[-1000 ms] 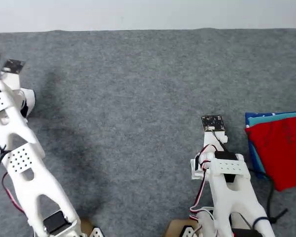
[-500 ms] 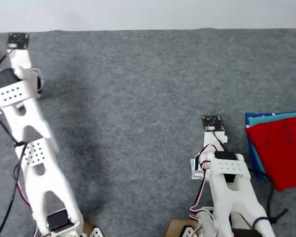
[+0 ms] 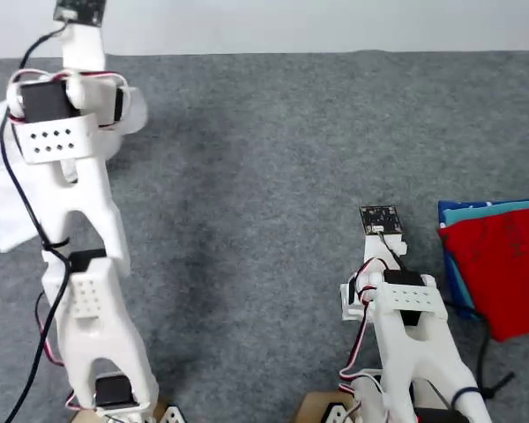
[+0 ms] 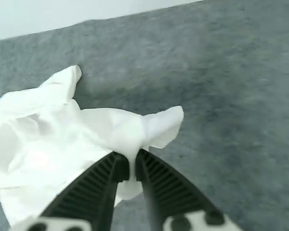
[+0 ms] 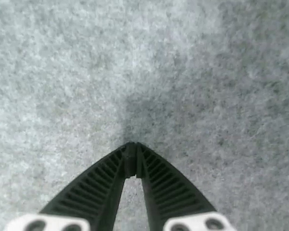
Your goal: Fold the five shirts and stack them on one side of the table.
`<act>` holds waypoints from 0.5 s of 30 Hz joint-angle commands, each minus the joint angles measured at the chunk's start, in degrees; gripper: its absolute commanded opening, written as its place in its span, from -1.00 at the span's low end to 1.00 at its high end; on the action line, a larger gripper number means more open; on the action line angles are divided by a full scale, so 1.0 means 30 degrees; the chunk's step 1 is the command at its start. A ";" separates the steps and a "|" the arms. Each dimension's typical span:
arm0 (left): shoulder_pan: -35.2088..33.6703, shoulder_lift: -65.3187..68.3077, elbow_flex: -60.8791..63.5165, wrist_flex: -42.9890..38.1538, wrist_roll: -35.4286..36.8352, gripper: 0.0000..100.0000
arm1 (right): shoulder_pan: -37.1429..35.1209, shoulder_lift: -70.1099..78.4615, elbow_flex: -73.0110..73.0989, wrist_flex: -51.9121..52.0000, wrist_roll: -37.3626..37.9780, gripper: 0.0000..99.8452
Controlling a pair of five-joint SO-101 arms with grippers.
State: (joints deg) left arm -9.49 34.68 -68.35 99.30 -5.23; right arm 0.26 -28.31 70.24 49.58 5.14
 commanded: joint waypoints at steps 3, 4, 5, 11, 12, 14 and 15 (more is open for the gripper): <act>0.2374 -0.4864 0.3502 0.0381 0.1114 -1.00 | -0.0337 0.0190 0.0967 0.0923 0.0117 -0.98; 0.2901 -0.5421 0.4088 0.0381 0.1319 -1.00 | -0.0337 0.0190 0.0967 0.0923 0.0117 -0.98; 0.3458 -0.5949 0.4586 0.0381 0.1465 -1.00 | -0.0337 0.0190 0.0967 0.0923 0.0117 -0.98; 0.6447 -0.8234 0.6989 0.0381 0.1641 -1.00 | -0.0337 0.0190 0.0967 0.0923 0.0117 -0.98; 0.6799 -0.8557 0.7370 0.0381 0.1641 -1.00 | -0.0337 0.0190 0.0967 0.0923 0.0117 -0.98; 0.7326 -0.9055 0.8249 0.0381 0.1846 -1.00 | -0.0337 0.0190 0.0967 0.0923 0.0117 -0.98; 0.7502 -0.9260 0.8689 0.0381 0.1905 -1.00 | -0.0337 0.0190 0.0967 0.0923 0.0117 -0.98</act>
State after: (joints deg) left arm 10.81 11.74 -44.35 99.38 -0.48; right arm 0.26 -28.31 70.24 49.58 5.14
